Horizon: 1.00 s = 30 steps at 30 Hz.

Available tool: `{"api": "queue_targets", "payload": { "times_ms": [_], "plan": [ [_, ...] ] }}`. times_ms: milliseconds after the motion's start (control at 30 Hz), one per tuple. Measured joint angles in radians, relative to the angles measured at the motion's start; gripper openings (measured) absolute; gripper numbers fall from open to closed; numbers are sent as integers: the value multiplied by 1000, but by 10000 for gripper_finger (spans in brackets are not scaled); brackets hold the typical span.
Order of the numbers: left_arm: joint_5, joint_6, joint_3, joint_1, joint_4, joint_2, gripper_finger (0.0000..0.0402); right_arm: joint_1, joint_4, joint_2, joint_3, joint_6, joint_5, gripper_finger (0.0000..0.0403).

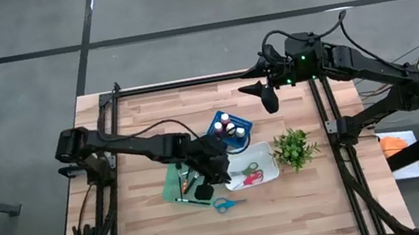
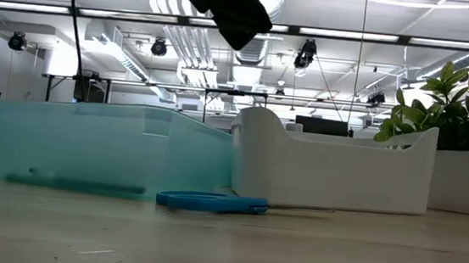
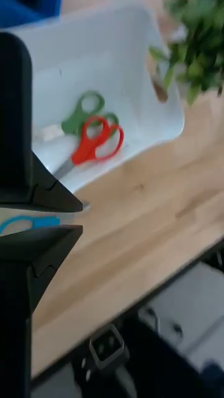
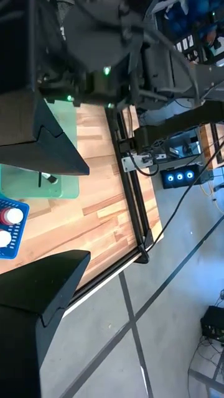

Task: Pick & Place Paint Supplies
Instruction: Put the blue scissors into the white bin

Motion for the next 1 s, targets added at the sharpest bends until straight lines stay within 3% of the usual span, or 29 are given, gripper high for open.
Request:
{"api": "queue_targets", "payload": {
  "times_ms": [300,567,733,1000],
  "plan": [
    [-345,-19,112,-42,-167,-18,55,3,0,0,0,46,-2,205],
    [-474,-137,288,-128,-457,-19,55,62,3,0,0,54,-3,205],
    [-602,-204,301,-230,-443,-13,55,95,-9,-3,0,48,-11,205],
    [-685,-412,301,-357,-372,96,55,132,-75,-25,0,6,-12,205]
  ]
}}
